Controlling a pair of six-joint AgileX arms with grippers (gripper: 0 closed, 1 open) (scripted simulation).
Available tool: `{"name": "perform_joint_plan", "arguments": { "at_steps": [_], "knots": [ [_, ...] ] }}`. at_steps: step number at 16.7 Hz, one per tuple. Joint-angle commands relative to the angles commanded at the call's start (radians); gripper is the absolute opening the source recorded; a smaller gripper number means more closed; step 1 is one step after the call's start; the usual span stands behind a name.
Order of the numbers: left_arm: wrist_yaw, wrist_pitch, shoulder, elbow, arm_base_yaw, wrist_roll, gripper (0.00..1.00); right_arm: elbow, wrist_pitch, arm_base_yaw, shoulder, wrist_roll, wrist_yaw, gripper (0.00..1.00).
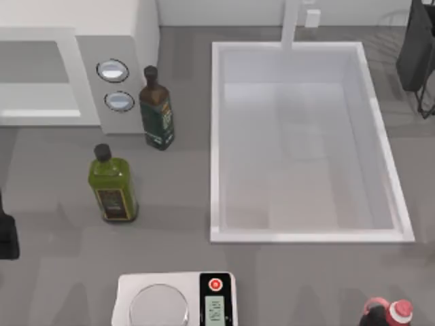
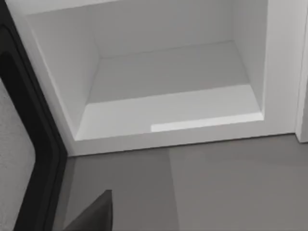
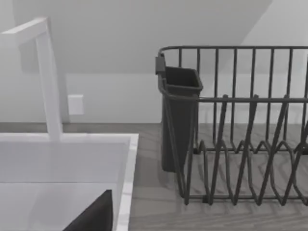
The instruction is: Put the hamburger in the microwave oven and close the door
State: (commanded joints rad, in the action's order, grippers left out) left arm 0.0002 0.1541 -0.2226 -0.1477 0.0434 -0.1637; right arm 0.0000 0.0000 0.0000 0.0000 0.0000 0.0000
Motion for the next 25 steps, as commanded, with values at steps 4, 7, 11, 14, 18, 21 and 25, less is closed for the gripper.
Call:
{"name": "perform_joint_plan", "arguments": {
  "at_steps": [4,7,11,14,18,21,25],
  "knots": [
    [0.001,0.196,-0.318,-0.188,0.055,-0.209,1.00,0.000,0.000,0.000,0.000,0.000,0.000,1.00],
    [0.001,0.359,-0.592,-0.343,0.101,-0.383,1.00,0.000,0.000,0.000,0.000,0.000,0.000,1.00],
    [0.001,0.564,-0.934,-0.539,0.157,-0.607,1.00,0.000,0.000,0.000,0.000,0.000,0.000,1.00],
    [0.001,0.689,-1.136,-0.659,0.191,-0.740,1.00,0.000,0.000,0.000,0.000,0.000,0.000,1.00],
    [0.002,0.784,-1.287,-0.750,0.218,-0.842,1.00,0.000,0.000,0.000,0.000,0.000,0.000,1.00],
    [0.002,0.795,-1.303,-0.761,0.221,-0.854,1.00,0.000,0.000,0.000,0.000,0.000,0.000,1.00],
    [0.002,0.789,-1.302,-0.755,0.216,-0.852,1.00,0.000,0.000,0.000,0.000,0.000,0.000,1.00]
  ]
}}
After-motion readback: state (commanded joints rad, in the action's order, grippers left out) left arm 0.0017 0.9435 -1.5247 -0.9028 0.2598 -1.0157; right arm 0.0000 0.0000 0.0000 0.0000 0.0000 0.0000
